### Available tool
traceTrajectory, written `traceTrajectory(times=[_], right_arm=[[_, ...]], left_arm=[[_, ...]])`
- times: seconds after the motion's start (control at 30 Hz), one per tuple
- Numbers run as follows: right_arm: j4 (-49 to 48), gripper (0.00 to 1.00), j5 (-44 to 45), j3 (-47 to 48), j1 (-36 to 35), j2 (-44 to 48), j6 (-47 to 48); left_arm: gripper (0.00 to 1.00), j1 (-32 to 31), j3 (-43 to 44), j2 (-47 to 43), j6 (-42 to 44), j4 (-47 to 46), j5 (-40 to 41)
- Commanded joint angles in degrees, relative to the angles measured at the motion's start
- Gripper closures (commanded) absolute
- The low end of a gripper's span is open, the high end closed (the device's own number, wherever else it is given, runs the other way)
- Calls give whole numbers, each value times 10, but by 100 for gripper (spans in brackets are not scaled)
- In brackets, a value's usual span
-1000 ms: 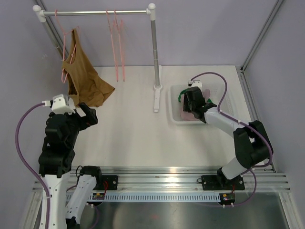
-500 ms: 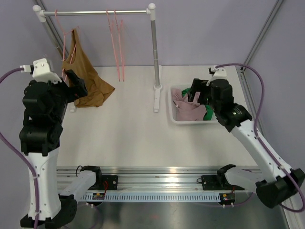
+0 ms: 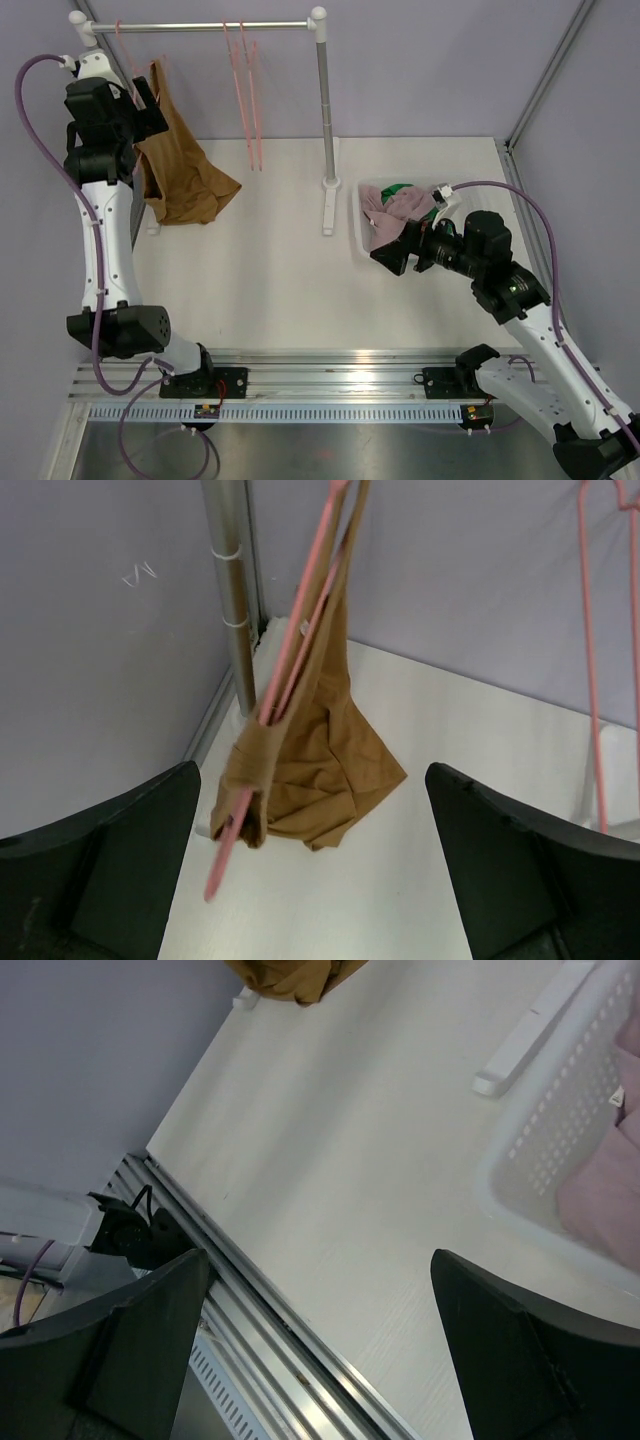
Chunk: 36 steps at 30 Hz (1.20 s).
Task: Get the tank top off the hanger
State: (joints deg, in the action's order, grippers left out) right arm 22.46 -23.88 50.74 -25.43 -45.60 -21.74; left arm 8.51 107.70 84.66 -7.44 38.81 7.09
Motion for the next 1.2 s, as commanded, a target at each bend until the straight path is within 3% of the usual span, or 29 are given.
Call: traceTrajectory(times=[0.0,0.13,0.2,0.37,0.47,0.53,0.93,1.03,1.1,1.17], right_arm=[[-16,1,-72,2,1,22,-8],[-32,1,-89,-19,1,35,-17],[-45,2,-105,-25,1,34,-23],[-50,3,-120,-33,1,20,-16],[-54,3,-128,-31,1,17,-16],[-59,4,-133,-31,1,20,-16],[-58,4,-134,-39,1,32,-11],[-58,4,-133,-40,1,35,-10],[-57,4,-133,-39,2,34,-8],[-58,5,-133,-39,1,36,-8]], left_arm=[[1,27,37,21,15,-94,-66],[1,36,87,81,55,-94,-115],[7,42,113,114,57,-88,-126],[42,63,161,169,50,-74,-165],[44,66,174,180,48,-73,-180],[56,66,175,184,50,-75,-183],[69,68,177,213,50,-65,-172],[80,68,180,214,47,-62,-166],[95,67,183,215,44,-60,-164],[100,68,189,214,38,-56,-163]])
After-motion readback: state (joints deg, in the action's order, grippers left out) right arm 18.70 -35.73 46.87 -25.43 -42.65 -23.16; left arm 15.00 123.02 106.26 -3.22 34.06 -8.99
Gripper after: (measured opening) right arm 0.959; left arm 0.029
